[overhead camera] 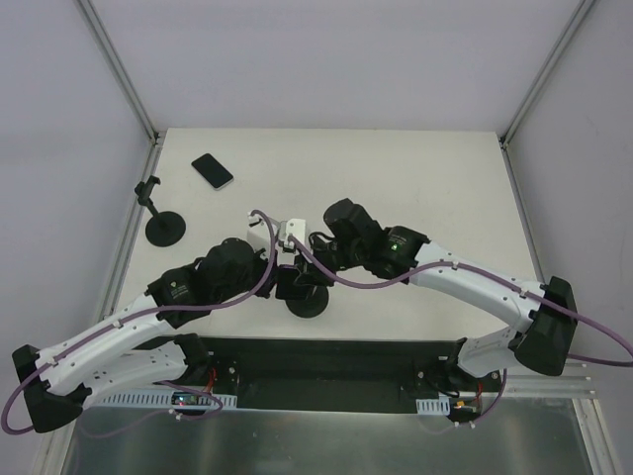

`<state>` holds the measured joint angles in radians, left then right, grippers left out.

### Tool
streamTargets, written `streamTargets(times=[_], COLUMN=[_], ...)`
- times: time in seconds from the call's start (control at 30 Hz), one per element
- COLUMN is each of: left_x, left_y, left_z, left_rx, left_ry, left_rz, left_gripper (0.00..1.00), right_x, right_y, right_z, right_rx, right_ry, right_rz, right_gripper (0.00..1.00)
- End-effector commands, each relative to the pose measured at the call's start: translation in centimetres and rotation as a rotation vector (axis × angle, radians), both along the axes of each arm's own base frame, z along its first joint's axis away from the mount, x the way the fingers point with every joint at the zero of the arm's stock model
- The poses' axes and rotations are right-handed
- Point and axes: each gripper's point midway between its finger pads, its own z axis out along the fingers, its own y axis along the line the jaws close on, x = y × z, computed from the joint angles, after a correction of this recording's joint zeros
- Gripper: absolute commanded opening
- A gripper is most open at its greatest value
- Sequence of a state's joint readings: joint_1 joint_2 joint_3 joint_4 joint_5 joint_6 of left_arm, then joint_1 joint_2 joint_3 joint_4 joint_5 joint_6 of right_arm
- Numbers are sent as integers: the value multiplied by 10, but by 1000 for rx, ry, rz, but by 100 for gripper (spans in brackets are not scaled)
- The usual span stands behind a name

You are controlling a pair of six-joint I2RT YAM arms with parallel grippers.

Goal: Place the phone on the phone stand

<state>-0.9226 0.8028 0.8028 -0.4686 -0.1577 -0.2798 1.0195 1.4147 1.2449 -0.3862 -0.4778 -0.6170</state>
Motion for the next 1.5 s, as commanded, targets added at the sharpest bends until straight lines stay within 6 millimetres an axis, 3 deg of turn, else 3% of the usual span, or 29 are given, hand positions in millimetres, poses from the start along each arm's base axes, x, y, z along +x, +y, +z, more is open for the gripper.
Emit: streamTargets(times=[0.0, 0.13, 0.3, 0.4, 0.7, 0.77, 0.83, 0.87, 0.97, 1.2, 1.33, 1.47], left_x=[17, 22, 29, 29, 13, 5, -1, -4, -14, -40, -56, -74], left_y=[33, 45, 60, 62, 40, 35, 35, 36, 38, 54, 49, 40], left_z=[19, 19, 26, 30, 30, 31, 33, 32, 35, 46, 46, 39], left_rx=[-61, -70, -48, -55, -113, -136, -155, -157, -189, -279, -325, -355], left_ry=[-71, -89, -120, -125, -42, -10, 3, 10, 22, 39, 74, 139], left_rz=[250, 332, 420, 430, 311, 273, 257, 250, 225, 189, 121, 32], left_gripper=[0, 0, 0, 0, 0, 8, 21, 33, 50, 60, 62, 62], right_x=[44, 51, 58, 60, 68, 66, 66, 63, 59, 53, 53, 65], right_y=[-53, -69, -98, -107, -87, -82, -76, -73, -66, -56, -53, -63], right_z=[-26, -17, -27, -26, -20, -22, -21, -23, -24, -26, -22, -17], right_rx=[-207, -242, -384, -381, -395, -399, -380, -383, -385, -375, -338, -312], right_ry=[-37, -44, -107, -113, -77, -66, -61, -43, -21, 5, 51, 75], right_rz=[-466, -629, -800, -892, -935, -913, -890, -866, -819, -763, -763, -832], right_gripper=[0, 0, 0, 0, 0, 0, 0, 0, 0, 0, 0, 0])
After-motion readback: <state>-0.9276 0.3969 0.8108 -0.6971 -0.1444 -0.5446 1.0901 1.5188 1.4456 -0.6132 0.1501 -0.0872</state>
